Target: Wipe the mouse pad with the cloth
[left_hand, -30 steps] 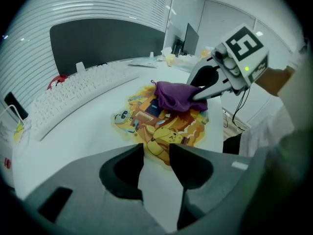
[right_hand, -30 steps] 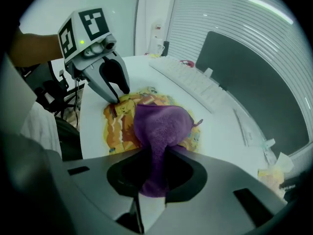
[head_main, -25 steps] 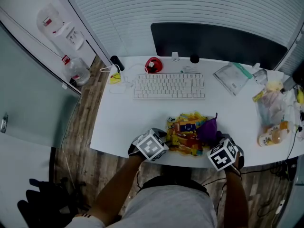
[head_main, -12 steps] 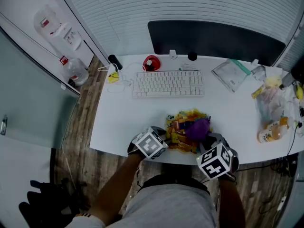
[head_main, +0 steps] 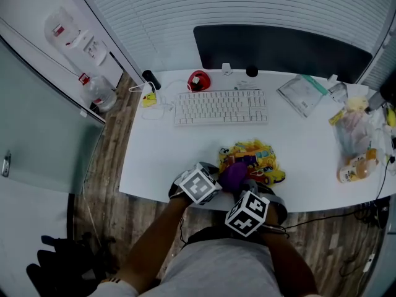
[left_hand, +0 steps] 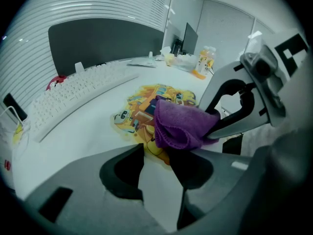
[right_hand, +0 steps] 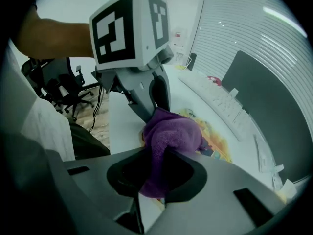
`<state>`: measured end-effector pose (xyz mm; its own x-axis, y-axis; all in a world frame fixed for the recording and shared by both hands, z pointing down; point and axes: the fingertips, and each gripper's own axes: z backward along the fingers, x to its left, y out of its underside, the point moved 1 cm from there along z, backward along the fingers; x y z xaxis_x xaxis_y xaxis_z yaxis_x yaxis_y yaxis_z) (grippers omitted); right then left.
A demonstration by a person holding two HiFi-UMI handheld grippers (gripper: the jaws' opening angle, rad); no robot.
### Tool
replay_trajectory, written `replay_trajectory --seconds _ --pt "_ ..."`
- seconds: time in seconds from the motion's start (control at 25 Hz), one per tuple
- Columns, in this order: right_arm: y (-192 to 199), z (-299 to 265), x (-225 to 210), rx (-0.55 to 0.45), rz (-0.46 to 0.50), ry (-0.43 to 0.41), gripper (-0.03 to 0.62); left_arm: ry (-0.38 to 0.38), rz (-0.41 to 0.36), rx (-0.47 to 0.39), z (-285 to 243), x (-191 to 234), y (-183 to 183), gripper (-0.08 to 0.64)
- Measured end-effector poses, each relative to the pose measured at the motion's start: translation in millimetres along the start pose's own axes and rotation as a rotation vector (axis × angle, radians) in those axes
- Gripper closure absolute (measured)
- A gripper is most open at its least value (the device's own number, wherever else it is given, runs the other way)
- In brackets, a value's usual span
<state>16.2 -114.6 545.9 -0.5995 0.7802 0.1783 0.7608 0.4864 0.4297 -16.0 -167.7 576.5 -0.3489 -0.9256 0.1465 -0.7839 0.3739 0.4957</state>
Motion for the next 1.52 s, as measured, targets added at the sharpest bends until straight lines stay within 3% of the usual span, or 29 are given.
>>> replay_trajectory --seconds 0.24,0.76,1.04,1.16,1.36,1.52 --pt "23.3 3.7 -7.3 0.031 -0.034 0.009 0.523 0.0 -0.002 0.001 0.3 0.9 0.1 0.388" --pt "112.6 34.7 -54.9 0.11 -0.202 0.107 0.523 0.0 0.0 -0.006 -0.4 0.7 0.2 0.39" --pt "131.3 45.7 -68.0 0.118 -0.244 0.136 0.523 -0.004 -0.003 0.004 -0.8 0.6 0.4 0.388" --pt "127.4 55.4 -70.6 0.07 -0.284 0.137 0.523 -0.009 -0.008 -0.003 -0.1 0.0 0.0 0.388" --pt "101.6 78.0 -78.5 -0.101 -0.395 0.137 0.523 -0.036 -0.029 -0.003 4.4 -3.0 -1.0 0.39" --pt "76.2 99.5 -88.4 -0.199 -0.411 0.161 0.523 -0.067 -0.031 -0.067 19.7 -2.6 -13.7 0.39"
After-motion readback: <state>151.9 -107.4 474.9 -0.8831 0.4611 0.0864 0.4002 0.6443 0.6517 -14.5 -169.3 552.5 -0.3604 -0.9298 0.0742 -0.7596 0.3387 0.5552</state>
